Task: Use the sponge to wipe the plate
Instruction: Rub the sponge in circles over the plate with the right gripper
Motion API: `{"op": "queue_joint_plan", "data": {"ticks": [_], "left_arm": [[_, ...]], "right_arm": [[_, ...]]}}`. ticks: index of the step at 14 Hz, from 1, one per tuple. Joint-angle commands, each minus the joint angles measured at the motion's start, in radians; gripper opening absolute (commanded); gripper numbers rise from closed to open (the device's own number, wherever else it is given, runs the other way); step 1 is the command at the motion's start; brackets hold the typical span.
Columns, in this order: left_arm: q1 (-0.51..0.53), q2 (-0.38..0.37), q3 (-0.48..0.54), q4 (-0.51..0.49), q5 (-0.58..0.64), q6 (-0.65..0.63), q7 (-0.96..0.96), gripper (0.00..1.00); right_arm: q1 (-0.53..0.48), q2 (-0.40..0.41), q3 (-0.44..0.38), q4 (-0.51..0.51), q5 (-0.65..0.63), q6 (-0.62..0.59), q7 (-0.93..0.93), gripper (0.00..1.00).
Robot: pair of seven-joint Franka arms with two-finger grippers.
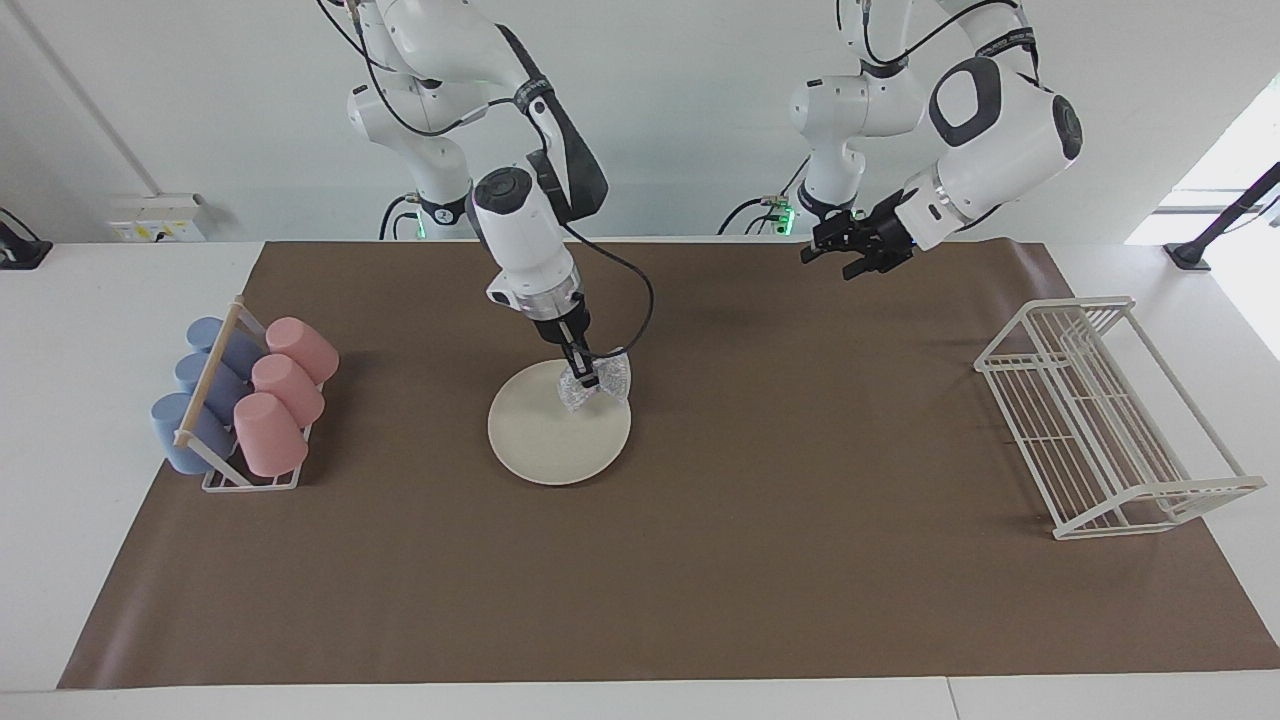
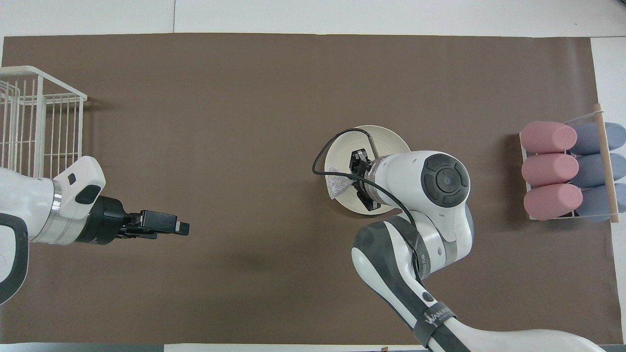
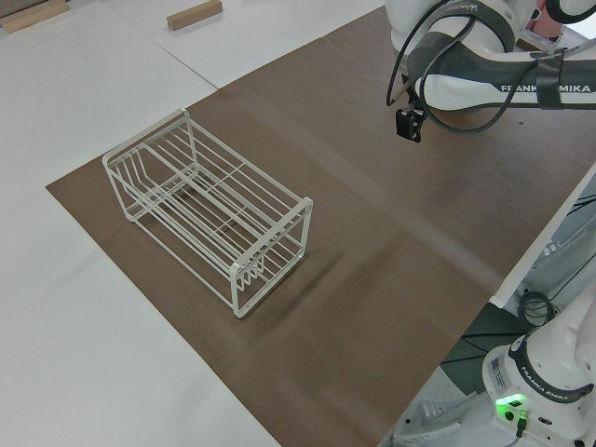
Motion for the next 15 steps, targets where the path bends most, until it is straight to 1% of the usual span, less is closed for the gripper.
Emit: {"op": "queue_joint_plan", "data": {"ticks": [1, 3, 6, 8, 12, 15], "left_arm": [[0.006, 0.015, -0.008, 0.018, 0.105, 0.016, -0.013, 1.0], [0.006, 0.015, -0.008, 0.018, 0.11, 0.025, -0.013, 1.0], [0.006, 0.015, -0.008, 0.018, 0.111, 0.025, -0.029, 1.0], [0.007, 0.016, -0.008, 0.018, 0.111, 0.027, -0.043, 1.0], [0.007, 0.017, -0.008, 0.018, 0.111, 0.033, -0.043, 1.0], [0.007, 0.017, -0.008, 0.018, 0.111, 0.033, -0.045, 1.0]], "right_arm": [[-0.017, 0.044, 0.011, -0.016, 0.012, 0.059, -0.044, 0.0], [-0.035, 0.044, 0.011, -0.025, 0.012, 0.059, -0.087, 0.0], [-0.121, 0.043, 0.011, -0.06, 0.012, 0.059, -0.275, 0.0], [-0.171, 0.043, 0.011, -0.066, 0.012, 0.059, -0.366, 0.0], [-0.15, 0.043, 0.013, -0.066, 0.021, 0.061, -0.338, 0.0], [-0.075, 0.047, 0.013, -0.065, 0.021, 0.088, -0.191, 0.0]]}}
